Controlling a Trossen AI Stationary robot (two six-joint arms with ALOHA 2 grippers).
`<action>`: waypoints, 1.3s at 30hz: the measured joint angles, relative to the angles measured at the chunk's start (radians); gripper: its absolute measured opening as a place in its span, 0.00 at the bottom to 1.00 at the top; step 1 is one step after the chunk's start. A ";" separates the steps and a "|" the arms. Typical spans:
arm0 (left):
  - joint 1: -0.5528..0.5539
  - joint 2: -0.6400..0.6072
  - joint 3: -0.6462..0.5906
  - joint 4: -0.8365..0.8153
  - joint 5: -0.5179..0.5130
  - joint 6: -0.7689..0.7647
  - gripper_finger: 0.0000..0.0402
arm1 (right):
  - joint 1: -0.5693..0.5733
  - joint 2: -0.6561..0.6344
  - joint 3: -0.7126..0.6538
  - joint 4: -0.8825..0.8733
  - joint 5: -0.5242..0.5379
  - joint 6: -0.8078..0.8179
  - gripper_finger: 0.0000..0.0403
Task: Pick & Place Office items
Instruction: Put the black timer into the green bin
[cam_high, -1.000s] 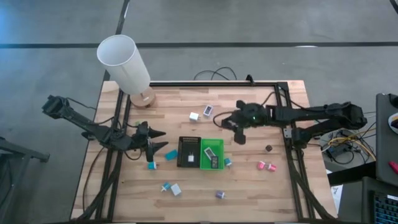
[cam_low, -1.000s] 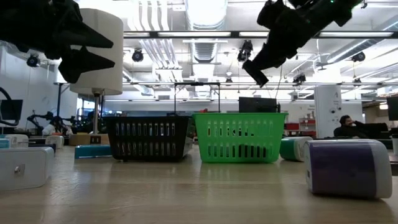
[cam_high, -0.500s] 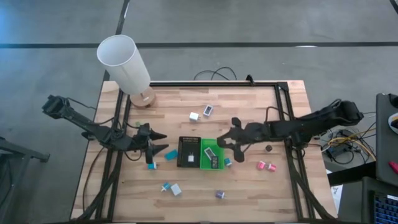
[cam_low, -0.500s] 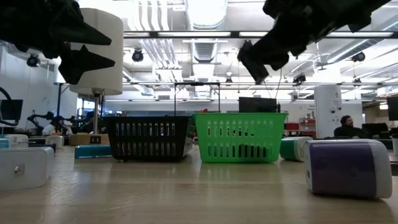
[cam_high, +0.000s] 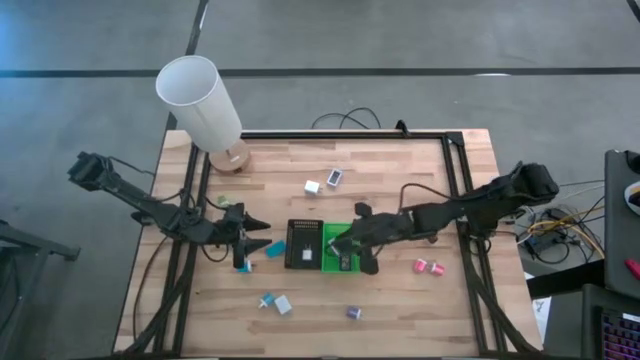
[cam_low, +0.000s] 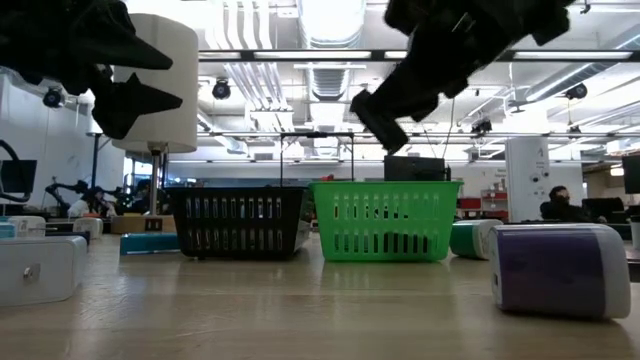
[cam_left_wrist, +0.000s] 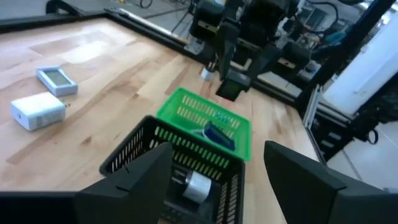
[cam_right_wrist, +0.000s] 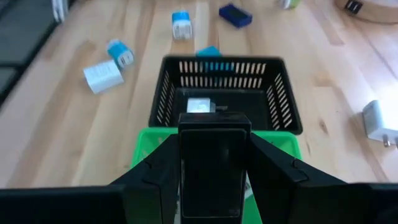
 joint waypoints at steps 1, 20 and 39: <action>0.000 0.000 0.000 0.002 0.001 0.007 0.65 | 0.000 0.021 0.023 -0.019 0.000 -0.006 0.35; 0.001 -0.003 0.000 0.043 -0.007 0.073 0.65 | -0.006 0.365 0.341 -0.338 0.007 -0.130 0.35; 0.001 -0.004 0.000 0.043 -0.011 0.084 0.65 | -0.040 0.371 0.387 -0.484 0.005 -0.021 0.62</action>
